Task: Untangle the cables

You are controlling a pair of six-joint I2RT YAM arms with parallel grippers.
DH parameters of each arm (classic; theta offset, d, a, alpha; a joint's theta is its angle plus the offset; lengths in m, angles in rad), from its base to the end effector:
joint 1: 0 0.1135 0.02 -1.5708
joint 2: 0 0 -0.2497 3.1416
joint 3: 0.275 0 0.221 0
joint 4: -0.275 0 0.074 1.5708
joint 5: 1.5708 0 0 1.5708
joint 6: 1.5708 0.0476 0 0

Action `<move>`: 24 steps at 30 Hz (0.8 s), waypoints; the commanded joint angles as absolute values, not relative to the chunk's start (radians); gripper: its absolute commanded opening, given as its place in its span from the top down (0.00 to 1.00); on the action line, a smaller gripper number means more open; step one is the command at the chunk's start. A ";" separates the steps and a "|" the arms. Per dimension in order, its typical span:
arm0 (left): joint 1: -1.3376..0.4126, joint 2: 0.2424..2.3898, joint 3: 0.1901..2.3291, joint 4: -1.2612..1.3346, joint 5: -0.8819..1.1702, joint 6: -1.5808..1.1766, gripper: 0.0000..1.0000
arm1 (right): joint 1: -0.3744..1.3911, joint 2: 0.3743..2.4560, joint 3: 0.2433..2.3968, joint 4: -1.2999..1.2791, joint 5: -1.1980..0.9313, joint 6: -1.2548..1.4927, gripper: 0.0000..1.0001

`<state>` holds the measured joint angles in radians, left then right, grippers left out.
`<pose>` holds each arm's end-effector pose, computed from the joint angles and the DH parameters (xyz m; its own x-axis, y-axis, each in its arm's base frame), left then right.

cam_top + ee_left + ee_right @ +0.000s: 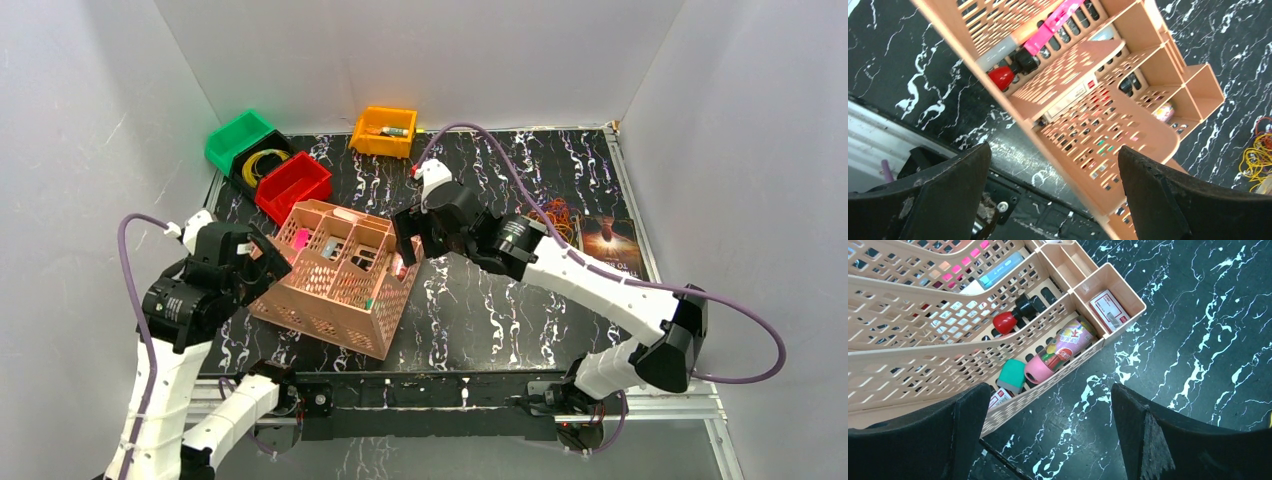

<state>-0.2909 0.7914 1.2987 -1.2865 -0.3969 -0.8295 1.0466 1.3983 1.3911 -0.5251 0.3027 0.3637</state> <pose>0.0868 -0.0068 0.3641 -0.4553 -0.5738 -0.6808 -0.4958 0.7985 -0.3414 0.1590 0.2467 0.3574 -0.4856 -0.1616 -0.8591 -0.5618 0.8106 0.1651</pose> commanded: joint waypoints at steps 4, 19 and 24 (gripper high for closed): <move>-0.289 0.835 1.269 -1.140 -0.447 -0.804 0.02 | 1.028 1.455 1.363 -0.515 0.165 0.324 0.02; -0.289 0.975 1.305 -1.026 -0.597 -0.728 0.02 | 1.080 1.462 1.193 -0.266 -0.068 0.534 0.02; -0.282 1.068 1.417 -0.995 -0.673 -0.642 0.02 | 1.134 1.529 1.220 -0.176 -0.098 0.572 0.02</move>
<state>-0.2893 1.0214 1.3148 -1.0870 -0.5800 -0.7254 1.0946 1.4864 1.1870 -0.3447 -0.0448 0.5068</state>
